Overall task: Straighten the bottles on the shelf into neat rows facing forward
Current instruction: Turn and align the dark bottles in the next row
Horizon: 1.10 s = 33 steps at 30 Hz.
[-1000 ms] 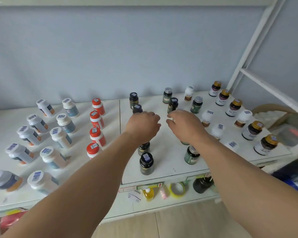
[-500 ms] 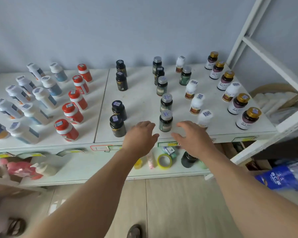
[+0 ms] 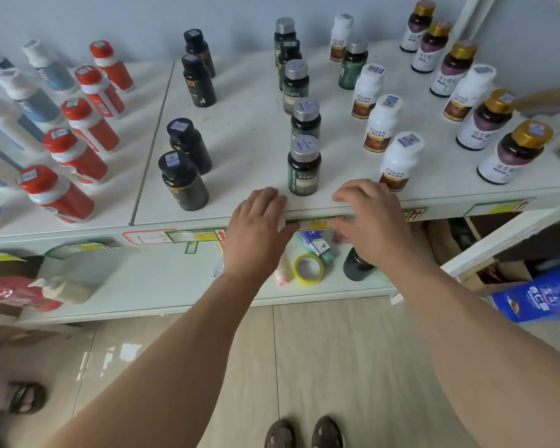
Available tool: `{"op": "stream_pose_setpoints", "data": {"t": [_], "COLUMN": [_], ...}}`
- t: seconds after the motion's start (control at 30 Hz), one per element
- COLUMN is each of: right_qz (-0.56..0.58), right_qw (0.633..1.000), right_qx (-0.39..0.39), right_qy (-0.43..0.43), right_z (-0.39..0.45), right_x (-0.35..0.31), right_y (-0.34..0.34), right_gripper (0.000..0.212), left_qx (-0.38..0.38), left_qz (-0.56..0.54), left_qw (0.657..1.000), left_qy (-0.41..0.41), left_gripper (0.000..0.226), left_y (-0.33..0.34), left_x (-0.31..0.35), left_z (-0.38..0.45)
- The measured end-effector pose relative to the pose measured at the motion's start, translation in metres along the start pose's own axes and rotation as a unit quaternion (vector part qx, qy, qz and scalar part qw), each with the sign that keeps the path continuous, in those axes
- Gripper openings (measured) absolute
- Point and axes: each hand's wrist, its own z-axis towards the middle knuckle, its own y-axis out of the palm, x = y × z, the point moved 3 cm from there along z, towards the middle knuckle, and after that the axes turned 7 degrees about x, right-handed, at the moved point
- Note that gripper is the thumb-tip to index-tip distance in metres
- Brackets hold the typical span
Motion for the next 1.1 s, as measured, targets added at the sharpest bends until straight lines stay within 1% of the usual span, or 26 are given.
{"op": "stream_pose_setpoints", "data": {"t": [0.13, 0.3, 0.43, 0.57, 0.63, 0.7, 0.77, 0.83, 0.9, 0.97, 1.03, 1.1], "right_qz": [0.009, 0.012, 0.018, 0.018, 0.018, 0.035, 0.084, 0.143, 0.19, 0.219, 0.23, 0.222], "right_qw": [1.0, 0.999, 0.999, 0.999, 0.999, 0.996, 0.988, 0.974, 0.964, 0.958, 0.952, 0.948], "right_qx": [-0.018, -0.027, -0.031, -0.032, -0.045, -0.067, -0.084, -0.08, -0.066, -0.074, -0.114, -0.158], "right_qy": [-0.015, -0.016, -0.013, -0.004, 0.007, 0.038, 0.098, 0.154, 0.171, 0.171, 0.168, 0.165], "right_z": [-0.001, -0.001, 0.0, -0.001, -0.001, 0.002, 0.006, 0.012, 0.025, 0.044, 0.061, 0.072], "right_x": [0.006, 0.006, 0.005, 0.004, 0.003, 0.0, -0.007, -0.017, -0.03, -0.041, -0.046, -0.047], "right_y": [0.0, -0.002, -0.004, -0.005, -0.006, -0.009, -0.016, -0.023, -0.029, -0.032, -0.029, -0.025], "right_gripper": [0.036, 0.035, 0.035, 0.034, 0.035, 0.037, 0.045, 0.053, 0.059, 0.065, 0.068, 0.065], "left_qx": [0.011, 0.021, 0.033, 0.031, 0.011, -0.013, -0.038, -0.062, -0.094, -0.125, -0.139, -0.139], "left_qz": [-0.013, -0.016, -0.019, -0.025, -0.026, -0.039, -0.069, -0.101, -0.123, -0.136, -0.157, -0.175], "left_qw": [1.0, 0.999, 0.999, 0.999, 1.0, 0.998, 0.992, 0.979, 0.968, 0.958, 0.947, 0.942], "left_qy": [0.009, 0.021, 0.028, 0.016, -0.003, -0.039, -0.102, -0.168, -0.199, -0.218, -0.243, -0.25], "left_gripper": [0.046, 0.049, 0.045, 0.046, 0.047, 0.05, 0.054, 0.059, 0.065, 0.067, 0.058, 0.041], "left_y": [0.004, 0.004, 0.003, 0.004, 0.002, -0.006, -0.016, -0.023, -0.026, -0.025, -0.022, -0.023], "left_x": [-0.003, -0.004, -0.003, -0.003, -0.001, 0.004, 0.01, 0.014, 0.017, 0.019, 0.02, 0.024], "left_z": [-0.001, -0.002, -0.003, -0.004, -0.003, 0.002, 0.008, 0.015, 0.022, 0.031, 0.038, 0.045]}}
